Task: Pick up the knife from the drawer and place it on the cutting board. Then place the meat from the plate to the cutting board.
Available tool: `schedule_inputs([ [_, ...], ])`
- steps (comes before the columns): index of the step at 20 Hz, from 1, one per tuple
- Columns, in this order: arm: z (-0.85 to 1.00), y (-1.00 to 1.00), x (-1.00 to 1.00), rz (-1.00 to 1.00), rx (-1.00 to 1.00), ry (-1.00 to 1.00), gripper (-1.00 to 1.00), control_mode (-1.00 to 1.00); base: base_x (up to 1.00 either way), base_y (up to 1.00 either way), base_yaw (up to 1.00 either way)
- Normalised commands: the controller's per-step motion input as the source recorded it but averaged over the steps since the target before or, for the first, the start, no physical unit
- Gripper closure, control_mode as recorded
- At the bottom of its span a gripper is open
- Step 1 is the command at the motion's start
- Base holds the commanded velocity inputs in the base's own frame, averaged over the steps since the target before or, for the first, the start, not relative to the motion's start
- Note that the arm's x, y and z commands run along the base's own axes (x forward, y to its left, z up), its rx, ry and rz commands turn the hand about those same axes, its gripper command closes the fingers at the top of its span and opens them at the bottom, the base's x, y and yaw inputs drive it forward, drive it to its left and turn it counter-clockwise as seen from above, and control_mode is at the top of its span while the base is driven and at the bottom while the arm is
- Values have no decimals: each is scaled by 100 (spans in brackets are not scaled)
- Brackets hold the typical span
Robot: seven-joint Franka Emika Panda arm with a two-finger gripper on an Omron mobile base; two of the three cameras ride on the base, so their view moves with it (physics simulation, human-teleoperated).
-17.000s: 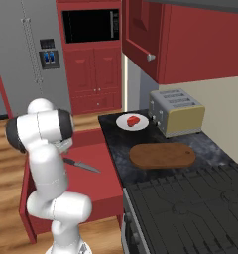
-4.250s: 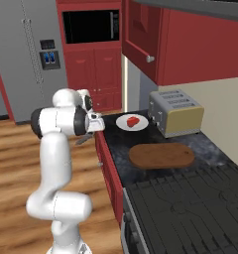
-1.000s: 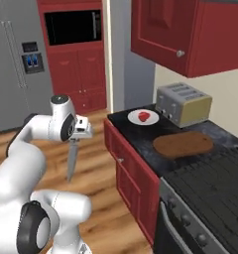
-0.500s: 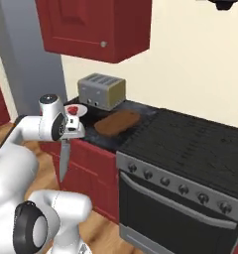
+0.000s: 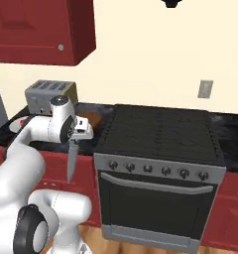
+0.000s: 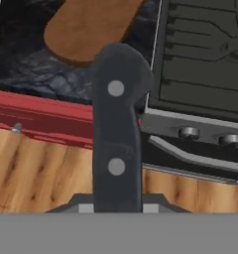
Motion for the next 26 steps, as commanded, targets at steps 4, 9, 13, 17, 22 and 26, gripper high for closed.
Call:
schedule_inputs([
  [4, 0, 0, 0, 0, 0, 0, 100, 100, 81, 98, -24],
  [9, 0, 0, 0, 0, 0, 0, 100, 100, 95, 8, -2],
  [13, 0, 0, 0, 0, 0, 0, 100, 100, 47, -23, 0],
  [17, 0, 0, 0, 0, 0, 0, 100, 100, 24, -7, 0],
  [22, 0, 0, 0, 0, 0, 0, 100, 100, 14, -27, -20],
  [26, 0, 0, 0, 0, 0, 0, 100, 100, 40, 2, -41],
])
